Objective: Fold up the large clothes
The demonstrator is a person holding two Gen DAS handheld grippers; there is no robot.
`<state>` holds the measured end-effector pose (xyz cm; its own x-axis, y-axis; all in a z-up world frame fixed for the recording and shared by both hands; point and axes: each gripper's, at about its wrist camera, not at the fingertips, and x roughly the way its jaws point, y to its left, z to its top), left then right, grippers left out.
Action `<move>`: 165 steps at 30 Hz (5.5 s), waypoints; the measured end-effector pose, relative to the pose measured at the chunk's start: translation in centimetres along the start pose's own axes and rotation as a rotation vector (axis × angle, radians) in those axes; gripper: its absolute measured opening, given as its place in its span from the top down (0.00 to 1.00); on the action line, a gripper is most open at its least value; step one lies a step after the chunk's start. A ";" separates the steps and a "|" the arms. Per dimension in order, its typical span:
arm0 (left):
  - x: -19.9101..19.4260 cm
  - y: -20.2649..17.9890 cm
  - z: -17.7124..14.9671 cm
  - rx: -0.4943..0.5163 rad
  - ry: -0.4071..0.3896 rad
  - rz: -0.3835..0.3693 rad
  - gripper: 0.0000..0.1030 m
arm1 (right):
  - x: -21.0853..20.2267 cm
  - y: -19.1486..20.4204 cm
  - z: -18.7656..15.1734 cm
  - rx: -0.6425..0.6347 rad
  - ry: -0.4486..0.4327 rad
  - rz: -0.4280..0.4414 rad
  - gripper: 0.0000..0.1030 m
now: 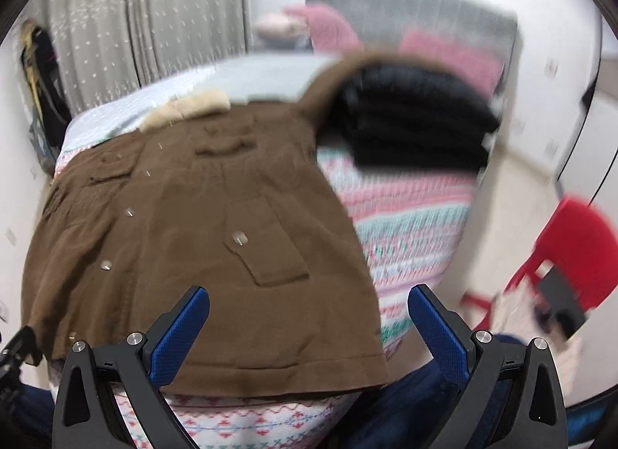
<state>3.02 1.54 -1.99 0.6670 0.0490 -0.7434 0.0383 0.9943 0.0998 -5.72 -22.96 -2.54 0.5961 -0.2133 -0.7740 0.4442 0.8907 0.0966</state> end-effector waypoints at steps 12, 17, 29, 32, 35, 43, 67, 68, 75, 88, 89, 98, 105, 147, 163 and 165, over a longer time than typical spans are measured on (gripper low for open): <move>3.6 11.1 1.1 -0.238 0.023 0.021 0.00 | 6.4 -3.3 -2.6 0.054 0.230 0.127 0.44; 6.1 15.5 -1.0 -0.335 0.068 0.057 0.00 | 7.0 -3.0 -2.3 0.050 0.217 0.144 0.52; 9.4 15.7 -3.1 -0.454 0.158 -0.224 0.87 | 2.9 -5.1 -0.7 0.074 0.060 0.115 0.94; 7.9 16.1 -2.8 -0.425 0.103 -0.151 0.88 | 0.9 -6.0 0.1 0.078 0.012 0.112 0.94; 8.4 16.1 -2.3 -0.416 0.108 -0.142 0.88 | 2.5 -5.7 0.1 0.033 0.069 0.064 0.94; 6.0 18.4 0.0 -0.488 0.043 -0.131 0.47 | 3.2 -4.7 0.9 -0.036 0.097 -0.020 0.83; 31.7 32.2 8.8 -1.278 0.136 -0.605 0.32 | 12.9 15.6 11.8 -0.466 0.036 0.311 0.33; 32.7 32.5 8.2 -1.307 0.122 -0.607 0.32 | 13.3 15.7 11.5 -0.485 0.034 0.307 0.33; 38.7 33.2 5.4 -1.497 0.021 -0.790 0.32 | 14.4 16.7 11.8 -0.491 -0.012 0.281 0.33; 45.6 35.6 3.9 -1.699 -0.047 -0.820 0.44 | 15.5 17.3 11.4 -0.546 -0.025 0.224 0.33; 45.6 36.1 3.9 -1.707 -0.066 -0.803 0.52 | 15.4 17.3 11.4 -0.548 -0.032 0.226 0.33; 37.0 39.9 10.3 -1.629 -0.343 -0.561 0.91 | 14.6 15.2 13.4 -0.433 -0.059 0.269 0.33; 20.2 34.2 25.6 -1.086 -0.598 -0.553 0.91 | 13.3 13.3 14.9 -0.373 -0.093 0.258 0.33; 25.4 5.8 24.5 -0.280 0.159 -0.406 0.51 | 16.6 1.0 20.5 0.022 0.030 0.397 0.33; 28.4 5.2 23.3 -0.185 0.209 -0.127 0.91 | 15.9 3.6 19.6 -0.130 -0.049 0.222 0.71; 26.6 3.6 23.1 -0.139 0.190 -0.120 0.88 | 15.0 3.1 19.9 -0.131 -0.093 0.183 0.70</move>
<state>38.11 4.23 -6.09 0.5121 -0.0661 -0.8564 -0.0030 0.9969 -0.0787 17.90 -31.37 -1.43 0.7204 -0.0741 -0.6896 0.2362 0.9610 0.1436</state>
